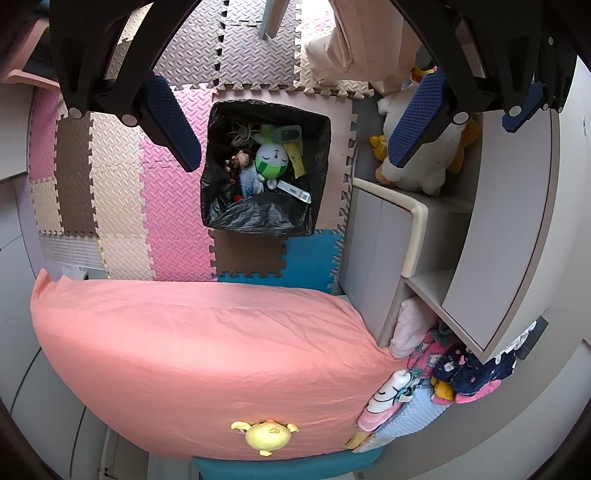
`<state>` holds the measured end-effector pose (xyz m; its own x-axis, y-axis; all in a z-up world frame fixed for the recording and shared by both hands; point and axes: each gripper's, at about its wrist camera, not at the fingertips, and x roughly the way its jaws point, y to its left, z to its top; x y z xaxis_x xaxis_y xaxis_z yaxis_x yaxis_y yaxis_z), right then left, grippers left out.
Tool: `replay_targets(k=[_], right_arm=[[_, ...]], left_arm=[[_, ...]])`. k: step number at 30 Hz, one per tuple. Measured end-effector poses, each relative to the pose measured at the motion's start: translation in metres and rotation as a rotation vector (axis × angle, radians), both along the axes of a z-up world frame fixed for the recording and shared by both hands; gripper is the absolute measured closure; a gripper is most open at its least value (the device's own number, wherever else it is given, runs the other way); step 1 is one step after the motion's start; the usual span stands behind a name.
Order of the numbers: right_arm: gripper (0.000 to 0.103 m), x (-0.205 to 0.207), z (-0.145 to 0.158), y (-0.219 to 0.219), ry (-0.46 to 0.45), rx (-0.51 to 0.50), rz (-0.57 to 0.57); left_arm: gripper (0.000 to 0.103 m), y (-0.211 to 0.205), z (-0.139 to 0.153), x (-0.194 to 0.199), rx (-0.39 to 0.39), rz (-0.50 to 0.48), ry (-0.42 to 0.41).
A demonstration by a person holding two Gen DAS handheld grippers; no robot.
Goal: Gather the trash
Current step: 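Raise both open tools from the bin and move back over the desk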
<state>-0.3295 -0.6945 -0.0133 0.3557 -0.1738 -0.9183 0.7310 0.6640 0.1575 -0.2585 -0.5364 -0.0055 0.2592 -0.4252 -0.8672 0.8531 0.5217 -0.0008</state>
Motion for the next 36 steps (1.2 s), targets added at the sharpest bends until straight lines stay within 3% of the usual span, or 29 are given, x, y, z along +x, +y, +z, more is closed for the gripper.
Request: replay_targets(k=[9, 15, 26, 36], right_arm=[[0.002, 0.044, 0.032, 0.031, -0.049, -0.036, 0.058], [0.002, 0.092, 0.061, 0.072, -0.083, -0.083, 0.155], [0.002, 0.197, 0.099, 0.188, -0.143, -0.118, 0.393], [0.002, 0.266, 0.101, 0.307, -0.168, -0.120, 0.585]], left_arm=[[0.006, 0.033, 0.021, 0.035, -0.029, 0.054, -0.029], [0.006, 0.071, 0.040, 0.073, -0.045, 0.126, -0.072], [0.006, 0.182, 0.069, 0.155, -0.071, 0.360, -0.121], [0.006, 0.307, 0.068, 0.203, -0.067, 0.591, -0.134]])
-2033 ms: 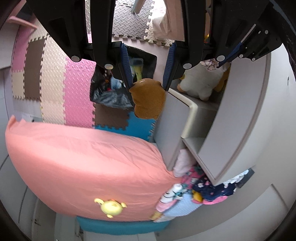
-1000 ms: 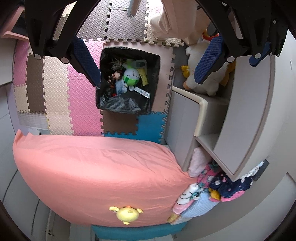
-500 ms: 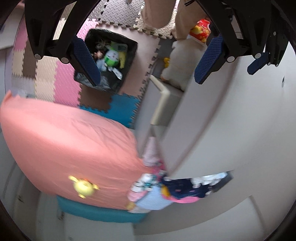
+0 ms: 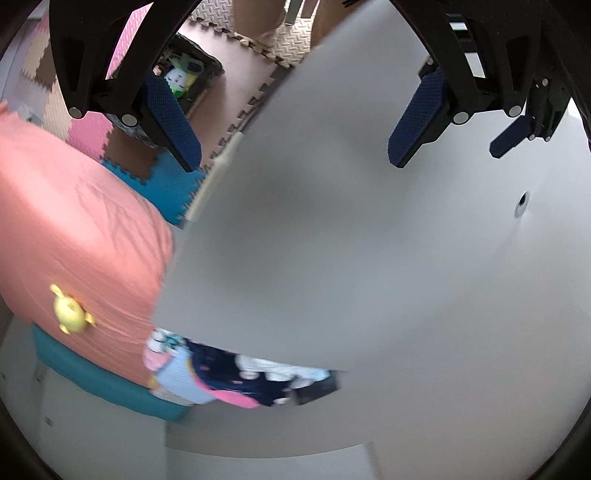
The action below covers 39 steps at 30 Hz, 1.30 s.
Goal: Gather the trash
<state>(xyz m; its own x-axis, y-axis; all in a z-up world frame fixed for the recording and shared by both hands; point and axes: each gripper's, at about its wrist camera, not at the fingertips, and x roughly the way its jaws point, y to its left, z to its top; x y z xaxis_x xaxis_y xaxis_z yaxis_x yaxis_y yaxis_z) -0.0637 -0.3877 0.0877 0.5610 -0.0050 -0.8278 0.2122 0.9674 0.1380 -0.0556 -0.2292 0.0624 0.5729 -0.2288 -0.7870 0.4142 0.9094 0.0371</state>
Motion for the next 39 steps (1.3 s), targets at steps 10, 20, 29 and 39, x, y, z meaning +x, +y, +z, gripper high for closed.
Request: replay_targets(k=[10, 20, 29, 39], right_arm=[[0.002, 0.025, -0.028, 0.109, -0.003, -0.023, 0.115], [0.002, 0.021, -0.057, 0.173, 0.007, -0.026, 0.135], [0.002, 0.012, -0.081, 0.208, 0.003, -0.073, 0.131], [0.002, 0.013, -0.087, 0.216, -0.019, -0.135, 0.106]], left_arm=[[0.006, 0.132, -0.013, 0.015, 0.011, 0.218, 0.000], [0.006, 0.206, -0.031, 0.018, -0.005, 0.306, 0.016], [0.006, 0.236, -0.053, 0.020, -0.013, 0.315, 0.030], [0.006, 0.247, -0.060, 0.028, -0.019, 0.336, 0.064]])
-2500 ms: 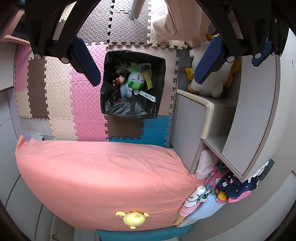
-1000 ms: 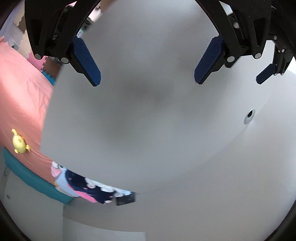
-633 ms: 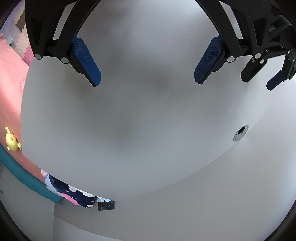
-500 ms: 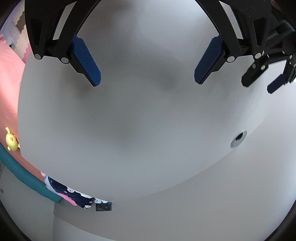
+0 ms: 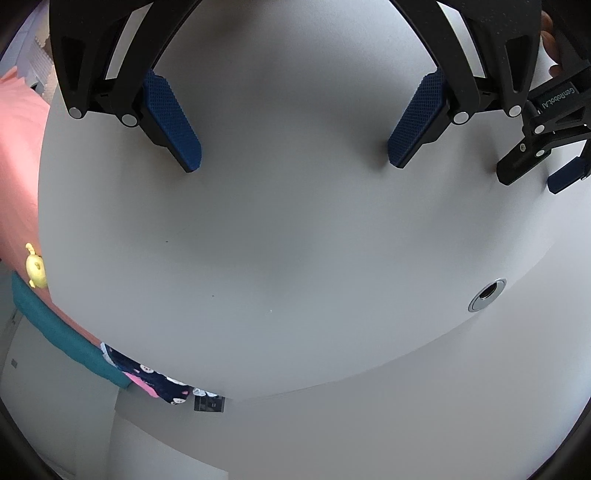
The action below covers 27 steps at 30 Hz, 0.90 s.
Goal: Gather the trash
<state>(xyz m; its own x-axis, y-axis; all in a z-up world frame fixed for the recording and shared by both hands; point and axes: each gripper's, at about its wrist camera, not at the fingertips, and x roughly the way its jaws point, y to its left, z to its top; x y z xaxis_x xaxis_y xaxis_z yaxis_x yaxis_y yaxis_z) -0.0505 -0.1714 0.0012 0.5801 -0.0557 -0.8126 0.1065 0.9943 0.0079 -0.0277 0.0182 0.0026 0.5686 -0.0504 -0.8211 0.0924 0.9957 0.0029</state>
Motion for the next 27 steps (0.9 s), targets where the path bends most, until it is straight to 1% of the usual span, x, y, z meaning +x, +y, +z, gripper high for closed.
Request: replay_targets(k=[27], right_arm=[[0.002, 0.0005, 0.0002, 0.0007, 0.000, -0.001, 0.000]], left_arm=[[0.006, 0.0016, -0.0001, 0.0017, 0.000, -0.001, 0.001]])
